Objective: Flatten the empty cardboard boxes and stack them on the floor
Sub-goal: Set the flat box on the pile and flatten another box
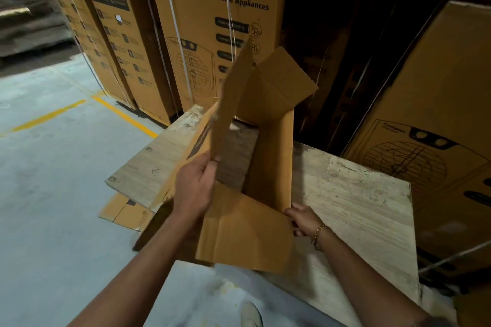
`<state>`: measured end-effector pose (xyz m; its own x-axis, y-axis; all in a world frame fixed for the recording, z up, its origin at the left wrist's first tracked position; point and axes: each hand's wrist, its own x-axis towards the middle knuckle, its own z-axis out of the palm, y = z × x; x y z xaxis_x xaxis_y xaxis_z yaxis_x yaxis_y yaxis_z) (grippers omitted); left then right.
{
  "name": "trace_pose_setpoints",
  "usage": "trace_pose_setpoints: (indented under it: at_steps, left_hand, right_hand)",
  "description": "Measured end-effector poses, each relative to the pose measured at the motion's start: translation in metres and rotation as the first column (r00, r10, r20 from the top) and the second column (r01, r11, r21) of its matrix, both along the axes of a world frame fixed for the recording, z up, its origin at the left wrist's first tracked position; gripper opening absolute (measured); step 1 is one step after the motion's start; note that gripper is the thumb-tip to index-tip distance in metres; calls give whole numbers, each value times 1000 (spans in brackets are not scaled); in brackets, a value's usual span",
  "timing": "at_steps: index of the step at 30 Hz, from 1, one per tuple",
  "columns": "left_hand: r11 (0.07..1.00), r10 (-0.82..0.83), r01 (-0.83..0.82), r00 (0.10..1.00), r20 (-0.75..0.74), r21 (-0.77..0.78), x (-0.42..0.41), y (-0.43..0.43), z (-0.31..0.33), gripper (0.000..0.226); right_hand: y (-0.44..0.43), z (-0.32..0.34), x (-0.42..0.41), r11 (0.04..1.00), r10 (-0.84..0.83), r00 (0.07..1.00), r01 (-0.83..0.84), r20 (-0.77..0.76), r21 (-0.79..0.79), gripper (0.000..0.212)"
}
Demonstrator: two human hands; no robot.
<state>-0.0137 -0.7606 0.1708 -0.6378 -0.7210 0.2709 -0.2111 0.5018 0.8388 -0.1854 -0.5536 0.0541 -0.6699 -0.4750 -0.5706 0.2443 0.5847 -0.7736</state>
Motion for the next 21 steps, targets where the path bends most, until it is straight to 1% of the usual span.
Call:
trace_pose_setpoints:
  at_steps: [2, 3, 4, 5, 6, 7, 8, 9, 10, 11, 12, 13, 14, 15, 17, 19, 20, 21]
  left_hand:
    - [980, -90, 108, 989, 114, -165, -4, 12, 1, 55]
    - [957, -132, 173, 975, 179, -234, -6, 19, -2, 56]
    - [926, -178, 246, 954, 241, -287, -9, 28, -6, 58]
    - [886, -223, 324, 925, 308, -333, -12, 38, -11, 60]
    - [836, -254, 400, 890, 380, -377, -15, 49, -16, 62]
    - [781, -267, 465, 852, 450, -417, -19, 59, -21, 63]
    - [730, -266, 518, 817, 513, -446, -24, 67, -28, 64]
    - [689, -264, 560, 785, 560, -460, -28, 74, -33, 66]
    - [658, -278, 601, 754, 595, -454, -32, 79, -37, 68]
    - [632, -316, 647, 717, 621, -426, -36, 82, -40, 72]
    - [606, -368, 700, 668, 646, -378, -38, 84, -41, 78]
    - [579, -407, 743, 619, 672, -334, -39, 82, -41, 84]
    - [558, -417, 768, 588, 693, -316, -37, 75, -41, 92]
    - [548, -396, 771, 581, 711, -324, -33, 64, -41, 100]
    - [571, -288, 729, 608, 739, -377, -20, 31, -44, 112]
    - [612, -139, 664, 625, 768, -430, -4, -5, -49, 116]
    - [629, -76, 638, 619, 782, -444, 4, -18, -51, 115]
    - [636, -37, 623, 613, 789, -455, 9, -26, -53, 112]
  right_hand:
    - [6, -3, -4, 991, 122, 989, -116, -84, 71, 20]
    - [11, 0, -5, 994, 103, 988, -97, -117, 55, 21]
    - [17, 8, -4, 999, 34, 990, -35, -136, -9, 21]
    - [24, 21, -2, 988, -112, 990, 102, -81, -119, 28]
    - [32, 36, -2, 931, -267, 963, 268, 38, -249, 39]
    - [41, 49, -4, 839, -347, 918, 395, 191, -374, 54]
    - [51, 65, -6, 744, -346, 888, 457, 304, -488, 69]
    - [61, 81, -8, 679, -331, 877, 478, 349, -557, 79]
    - [68, 95, -9, 646, -319, 883, 469, 345, -603, 79]
    - [74, 104, -11, 667, -342, 895, 445, 285, -598, 67]
    - [78, 108, -13, 730, -374, 910, 408, 179, -548, 48]
    - [81, 110, -13, 807, -411, 911, 384, 40, -449, 37]
    - [85, 110, -14, 861, -421, 904, 373, -74, -347, 38]
    - [91, 109, -15, 889, -414, 899, 366, -140, -275, 43]
    - [103, 110, -18, 901, -419, 881, 374, -220, -219, 50]
    - [112, 107, -19, 902, -432, 839, 394, -331, -178, 54]
    - [114, 106, -16, 919, -383, 808, 381, -448, -99, 54]
    - [112, 105, -10, 936, -263, 756, 352, -600, 33, 55]
